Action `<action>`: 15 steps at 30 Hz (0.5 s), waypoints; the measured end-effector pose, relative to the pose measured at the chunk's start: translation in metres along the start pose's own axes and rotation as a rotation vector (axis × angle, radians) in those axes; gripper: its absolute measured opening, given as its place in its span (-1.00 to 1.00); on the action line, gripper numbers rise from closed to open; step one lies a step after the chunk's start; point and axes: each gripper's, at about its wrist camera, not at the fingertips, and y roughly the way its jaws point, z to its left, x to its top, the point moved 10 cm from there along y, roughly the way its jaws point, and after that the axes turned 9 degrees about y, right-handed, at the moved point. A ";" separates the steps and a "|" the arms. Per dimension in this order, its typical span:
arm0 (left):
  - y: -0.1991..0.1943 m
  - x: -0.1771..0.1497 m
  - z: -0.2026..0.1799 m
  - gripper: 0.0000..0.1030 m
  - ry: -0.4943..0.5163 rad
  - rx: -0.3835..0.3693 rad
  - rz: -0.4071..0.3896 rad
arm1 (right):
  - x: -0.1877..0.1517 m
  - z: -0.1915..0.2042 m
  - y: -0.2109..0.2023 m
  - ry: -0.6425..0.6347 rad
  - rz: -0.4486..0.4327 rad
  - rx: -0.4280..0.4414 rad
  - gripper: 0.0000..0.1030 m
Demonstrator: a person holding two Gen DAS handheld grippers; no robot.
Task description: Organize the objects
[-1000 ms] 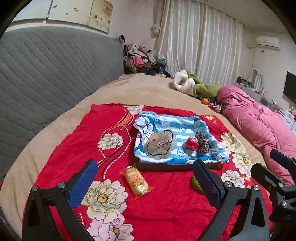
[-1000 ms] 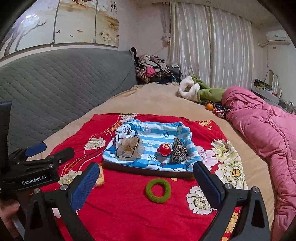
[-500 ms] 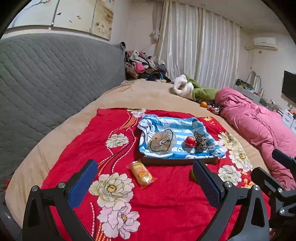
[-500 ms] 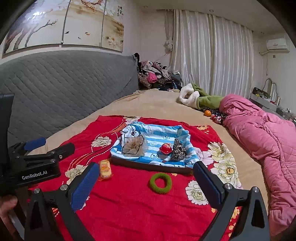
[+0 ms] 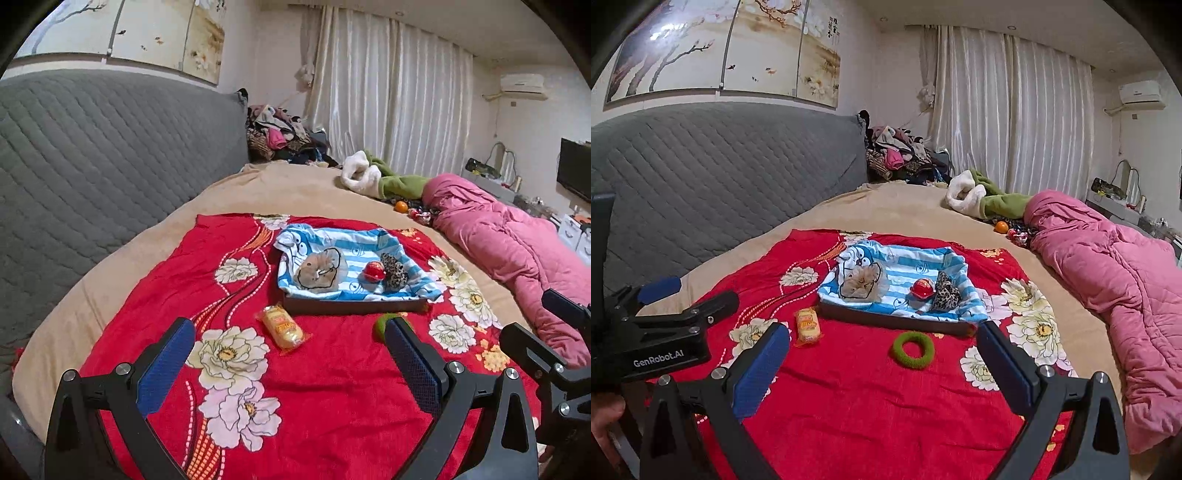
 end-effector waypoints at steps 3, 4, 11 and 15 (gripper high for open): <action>-0.001 -0.008 -0.001 0.98 0.005 -0.003 0.003 | -0.006 -0.001 -0.001 -0.001 0.003 -0.005 0.98; -0.001 -0.010 -0.001 0.99 0.006 -0.004 0.005 | -0.008 -0.001 -0.001 -0.002 0.005 -0.007 0.98; 0.004 -0.030 -0.002 0.99 0.012 0.000 0.027 | -0.024 -0.004 0.003 -0.006 0.022 -0.023 0.98; 0.006 -0.038 0.000 0.98 0.010 0.002 0.035 | -0.032 -0.005 0.006 0.001 0.032 -0.023 0.98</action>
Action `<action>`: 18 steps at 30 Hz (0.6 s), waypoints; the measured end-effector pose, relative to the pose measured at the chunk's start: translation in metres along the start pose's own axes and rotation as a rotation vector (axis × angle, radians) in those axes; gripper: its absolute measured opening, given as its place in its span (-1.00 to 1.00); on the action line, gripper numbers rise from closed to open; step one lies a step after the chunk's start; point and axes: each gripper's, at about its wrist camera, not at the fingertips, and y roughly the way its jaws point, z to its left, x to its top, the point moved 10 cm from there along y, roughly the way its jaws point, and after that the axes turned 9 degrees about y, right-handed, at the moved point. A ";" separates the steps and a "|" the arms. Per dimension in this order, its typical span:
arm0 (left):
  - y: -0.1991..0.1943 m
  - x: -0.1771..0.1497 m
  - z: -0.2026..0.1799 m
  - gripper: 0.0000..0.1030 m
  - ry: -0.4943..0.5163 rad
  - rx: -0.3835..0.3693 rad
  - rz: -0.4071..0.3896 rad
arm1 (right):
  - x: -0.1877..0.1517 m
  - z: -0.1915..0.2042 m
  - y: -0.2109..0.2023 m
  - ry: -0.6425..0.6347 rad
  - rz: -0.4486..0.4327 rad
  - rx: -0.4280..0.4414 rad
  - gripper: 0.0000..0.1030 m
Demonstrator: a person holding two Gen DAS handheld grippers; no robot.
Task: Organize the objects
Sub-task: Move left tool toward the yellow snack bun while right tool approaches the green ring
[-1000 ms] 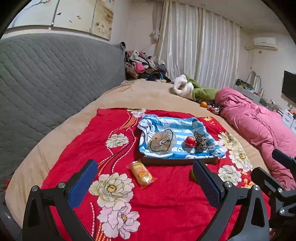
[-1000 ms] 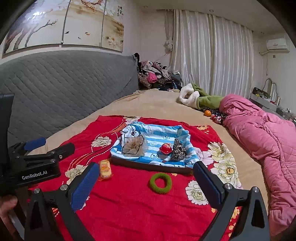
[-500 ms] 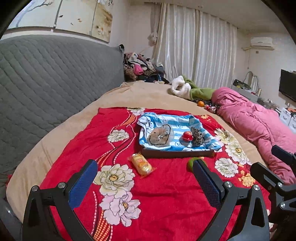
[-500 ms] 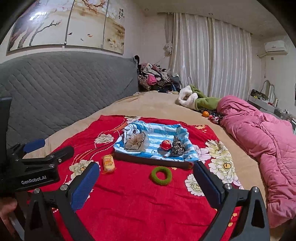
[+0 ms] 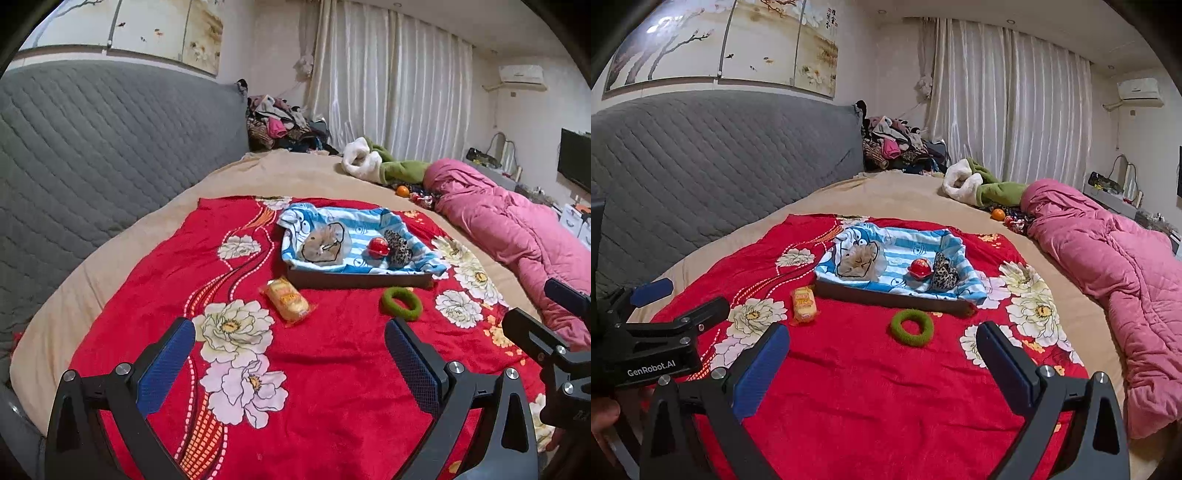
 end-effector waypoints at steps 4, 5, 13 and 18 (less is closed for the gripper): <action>0.004 -0.011 0.002 0.98 -0.001 0.002 0.013 | -0.008 0.000 0.002 0.001 0.009 -0.003 0.98; 0.005 -0.013 0.002 0.98 -0.001 0.001 0.016 | -0.010 0.000 0.002 0.002 0.012 -0.004 0.98; 0.017 -0.041 0.003 0.98 -0.005 -0.007 0.060 | -0.035 -0.001 0.014 0.010 0.056 -0.008 0.98; 0.026 -0.057 0.004 0.98 -0.007 -0.013 0.087 | -0.052 0.000 0.022 0.000 0.084 -0.019 0.98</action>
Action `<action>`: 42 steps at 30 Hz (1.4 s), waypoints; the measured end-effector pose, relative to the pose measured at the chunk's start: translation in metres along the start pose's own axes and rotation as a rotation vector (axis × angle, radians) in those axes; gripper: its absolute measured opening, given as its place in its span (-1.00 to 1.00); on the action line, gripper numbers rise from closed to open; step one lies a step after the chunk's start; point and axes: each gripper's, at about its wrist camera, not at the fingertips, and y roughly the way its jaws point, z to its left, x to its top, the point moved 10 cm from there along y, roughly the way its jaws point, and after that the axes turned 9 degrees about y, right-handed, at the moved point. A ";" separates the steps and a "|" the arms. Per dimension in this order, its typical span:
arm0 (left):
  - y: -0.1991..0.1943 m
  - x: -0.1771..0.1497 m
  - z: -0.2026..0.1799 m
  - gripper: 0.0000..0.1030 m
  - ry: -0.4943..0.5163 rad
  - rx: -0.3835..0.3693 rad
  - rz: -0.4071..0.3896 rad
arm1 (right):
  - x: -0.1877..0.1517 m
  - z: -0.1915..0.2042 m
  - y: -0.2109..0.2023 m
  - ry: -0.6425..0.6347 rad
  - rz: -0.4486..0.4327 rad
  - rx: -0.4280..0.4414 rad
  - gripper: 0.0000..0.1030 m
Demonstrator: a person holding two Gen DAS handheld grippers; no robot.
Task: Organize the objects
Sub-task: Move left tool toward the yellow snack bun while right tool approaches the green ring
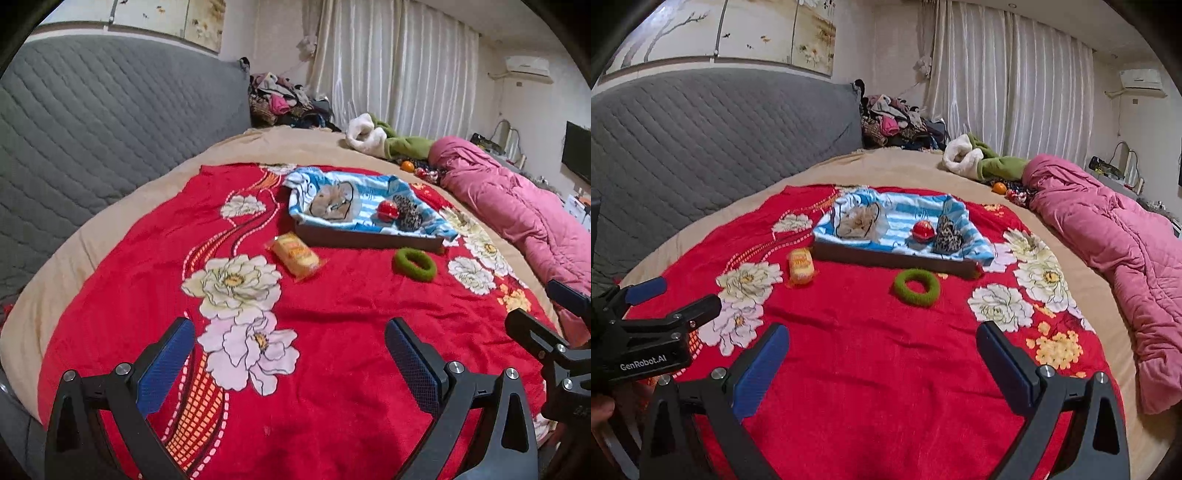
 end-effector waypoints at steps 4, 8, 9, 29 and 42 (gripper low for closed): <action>0.008 -0.008 -0.001 0.98 -0.002 -0.001 0.019 | -0.008 -0.002 0.008 0.003 0.019 -0.002 0.98; 0.017 -0.012 -0.005 0.98 0.000 -0.010 0.033 | -0.013 -0.004 0.016 0.006 0.035 -0.007 0.98; 0.020 -0.013 -0.007 0.98 0.002 -0.013 0.035 | -0.015 -0.005 0.018 0.007 0.041 -0.009 0.98; 0.076 -0.018 -0.019 0.98 0.006 -0.028 0.106 | -0.021 -0.018 0.071 0.037 0.100 -0.016 0.98; 0.101 -0.016 -0.021 0.98 0.007 -0.027 0.131 | -0.020 -0.020 0.093 0.032 0.126 -0.017 0.98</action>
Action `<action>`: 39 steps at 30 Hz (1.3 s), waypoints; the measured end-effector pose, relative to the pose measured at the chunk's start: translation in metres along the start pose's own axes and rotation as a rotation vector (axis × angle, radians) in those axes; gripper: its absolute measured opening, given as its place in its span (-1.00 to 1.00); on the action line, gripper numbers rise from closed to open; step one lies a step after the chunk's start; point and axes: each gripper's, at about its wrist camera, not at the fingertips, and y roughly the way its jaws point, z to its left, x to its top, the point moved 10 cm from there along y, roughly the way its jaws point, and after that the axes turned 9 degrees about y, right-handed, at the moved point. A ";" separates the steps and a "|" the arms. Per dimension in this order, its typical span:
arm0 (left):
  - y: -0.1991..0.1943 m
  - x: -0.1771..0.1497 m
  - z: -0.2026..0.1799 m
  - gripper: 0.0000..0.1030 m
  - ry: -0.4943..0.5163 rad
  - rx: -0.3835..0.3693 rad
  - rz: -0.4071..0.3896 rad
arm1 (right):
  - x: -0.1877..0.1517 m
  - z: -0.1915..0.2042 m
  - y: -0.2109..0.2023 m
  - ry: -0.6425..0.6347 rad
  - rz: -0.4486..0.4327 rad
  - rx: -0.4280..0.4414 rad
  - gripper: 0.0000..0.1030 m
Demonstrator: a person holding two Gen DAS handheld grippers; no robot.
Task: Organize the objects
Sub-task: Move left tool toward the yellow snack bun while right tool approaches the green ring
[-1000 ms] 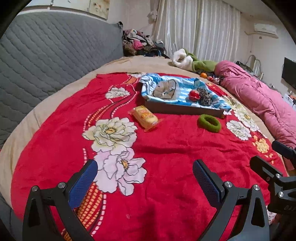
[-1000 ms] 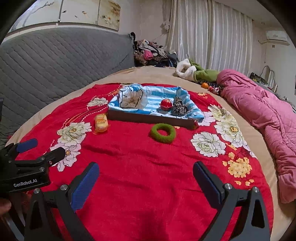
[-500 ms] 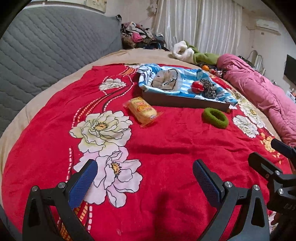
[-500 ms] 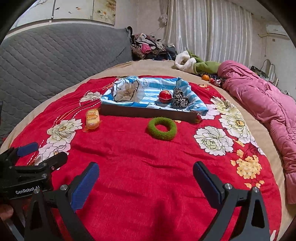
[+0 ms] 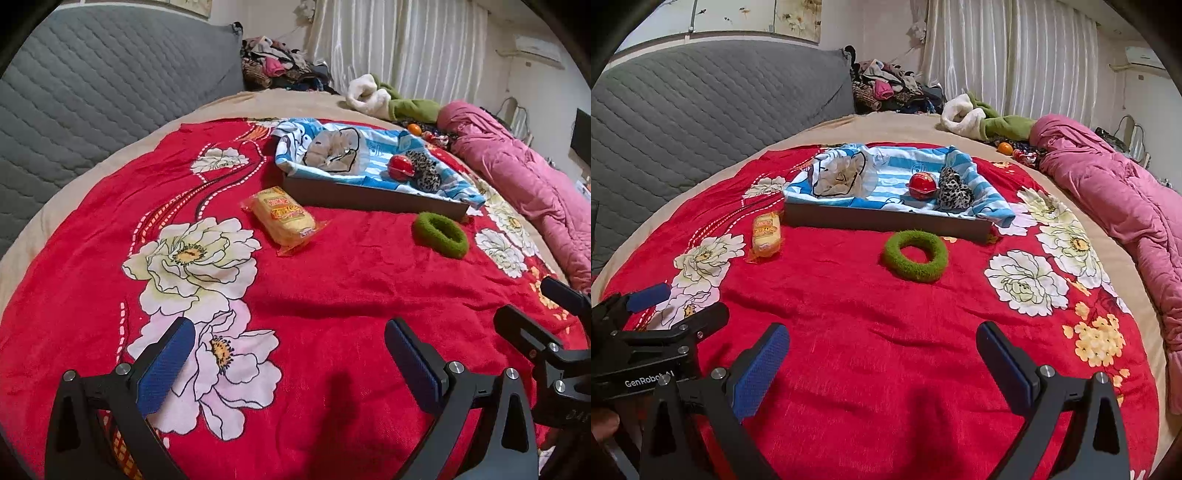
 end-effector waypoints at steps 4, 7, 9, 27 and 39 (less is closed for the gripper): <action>0.005 0.002 0.003 0.98 -0.008 -0.002 0.002 | 0.003 0.000 0.006 0.006 0.002 0.002 0.98; 0.010 0.003 0.004 0.98 -0.011 -0.001 0.005 | 0.004 0.000 0.012 0.008 0.009 0.003 0.98; 0.013 0.005 0.004 0.98 -0.014 -0.004 0.006 | 0.005 0.000 0.015 0.009 0.012 0.005 0.98; 0.037 0.027 0.011 0.98 -0.059 -0.030 0.013 | 0.023 -0.001 0.045 0.012 0.041 0.000 0.98; 0.053 0.040 0.024 0.98 -0.055 -0.021 0.027 | 0.036 -0.008 0.061 0.018 0.061 -0.020 0.98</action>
